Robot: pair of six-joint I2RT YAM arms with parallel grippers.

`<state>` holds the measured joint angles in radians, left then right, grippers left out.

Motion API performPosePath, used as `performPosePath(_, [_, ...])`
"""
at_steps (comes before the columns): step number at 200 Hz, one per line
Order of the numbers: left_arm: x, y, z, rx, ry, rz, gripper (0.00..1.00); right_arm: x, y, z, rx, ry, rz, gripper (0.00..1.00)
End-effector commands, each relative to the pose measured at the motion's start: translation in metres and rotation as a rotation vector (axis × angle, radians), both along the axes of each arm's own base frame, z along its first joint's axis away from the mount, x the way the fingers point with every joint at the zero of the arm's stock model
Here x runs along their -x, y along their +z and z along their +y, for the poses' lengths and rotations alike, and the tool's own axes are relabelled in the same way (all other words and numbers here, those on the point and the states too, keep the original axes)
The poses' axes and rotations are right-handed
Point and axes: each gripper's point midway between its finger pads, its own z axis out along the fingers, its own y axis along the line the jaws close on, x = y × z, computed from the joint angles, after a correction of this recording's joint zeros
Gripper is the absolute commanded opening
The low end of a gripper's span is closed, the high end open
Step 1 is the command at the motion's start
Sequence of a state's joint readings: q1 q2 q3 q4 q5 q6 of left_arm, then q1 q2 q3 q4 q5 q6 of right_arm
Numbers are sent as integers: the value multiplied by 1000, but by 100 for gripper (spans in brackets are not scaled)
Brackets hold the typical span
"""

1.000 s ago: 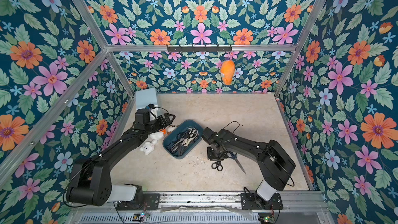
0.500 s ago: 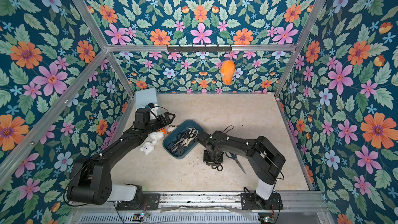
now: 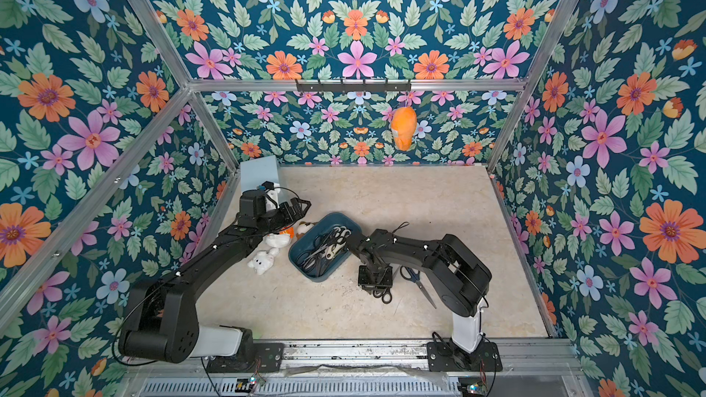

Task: Put the scissors into the storage box
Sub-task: Pick up the scissors from the center of the board.

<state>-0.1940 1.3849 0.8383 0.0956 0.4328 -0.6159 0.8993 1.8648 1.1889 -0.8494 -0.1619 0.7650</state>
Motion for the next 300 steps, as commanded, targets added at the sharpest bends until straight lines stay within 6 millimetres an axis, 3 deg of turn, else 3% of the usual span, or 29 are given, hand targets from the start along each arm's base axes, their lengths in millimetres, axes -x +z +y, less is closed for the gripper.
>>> performPosePath(1, [-2, 8, 2, -21, 3, -31, 98, 0, 0, -8, 55, 0, 16, 22])
performPosePath(57, [1, 5, 6, -35, 17, -31, 98, -10, -1, -6, 77, 26, -6, 13])
performPosePath(128, [2, 7, 10, -55, 29, -35, 99, -66, -5, -11, 118, 139, -96, 13])
performPosePath(198, [1, 7, 13, -65, 43, -36, 99, -59, -21, -13, 86, 85, -68, 14])
performPosePath(250, [-1, 10, 14, -69, 51, -45, 99, -61, -21, -16, 71, 68, -87, 1])
performPosePath(300, [-9, 7, 25, -125, 60, -57, 99, -72, 4, -19, 78, 68, -157, 0])
